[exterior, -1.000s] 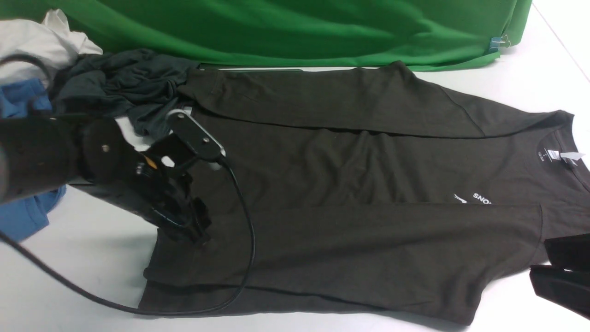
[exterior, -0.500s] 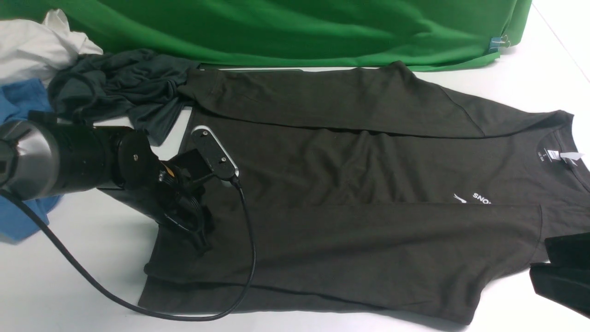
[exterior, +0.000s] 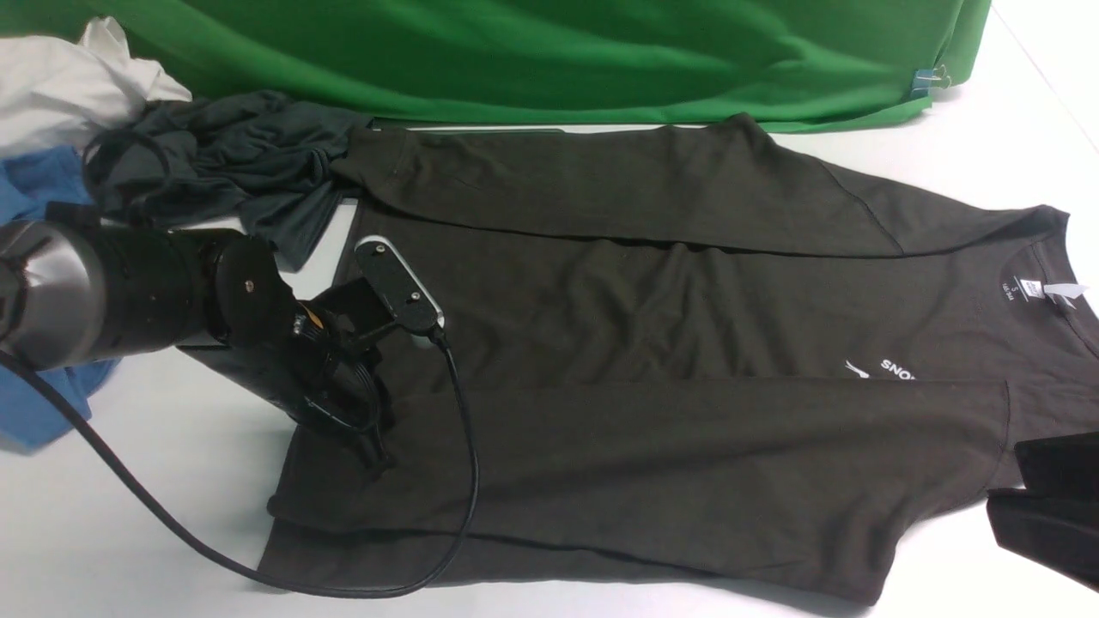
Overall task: Fold a long-sleeved shirt on a white desktop.
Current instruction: 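Grasp the left edge of the dark T-shirt lying flat on the table, then fold the left side of the black T-shirt inward over its body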
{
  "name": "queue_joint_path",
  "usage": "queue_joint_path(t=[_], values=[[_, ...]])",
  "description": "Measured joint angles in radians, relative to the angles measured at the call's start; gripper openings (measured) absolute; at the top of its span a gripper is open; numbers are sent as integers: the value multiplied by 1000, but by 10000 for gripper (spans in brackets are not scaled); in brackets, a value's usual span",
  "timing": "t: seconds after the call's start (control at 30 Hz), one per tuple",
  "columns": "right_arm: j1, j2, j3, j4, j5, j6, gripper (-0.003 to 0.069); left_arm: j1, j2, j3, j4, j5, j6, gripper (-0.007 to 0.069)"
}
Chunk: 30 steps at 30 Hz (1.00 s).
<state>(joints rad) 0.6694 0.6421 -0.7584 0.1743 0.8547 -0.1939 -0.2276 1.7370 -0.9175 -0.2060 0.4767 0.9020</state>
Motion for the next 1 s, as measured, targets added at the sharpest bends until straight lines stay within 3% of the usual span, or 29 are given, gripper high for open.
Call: queue_joint_path(t=[0.53,1.0], values=[[0,0,0,0,-8,0,238,0,-134,0,-34,21,0,36],[0,0,0,0,-9,9,238,0,-96,-185,-36,61,-12,36]])
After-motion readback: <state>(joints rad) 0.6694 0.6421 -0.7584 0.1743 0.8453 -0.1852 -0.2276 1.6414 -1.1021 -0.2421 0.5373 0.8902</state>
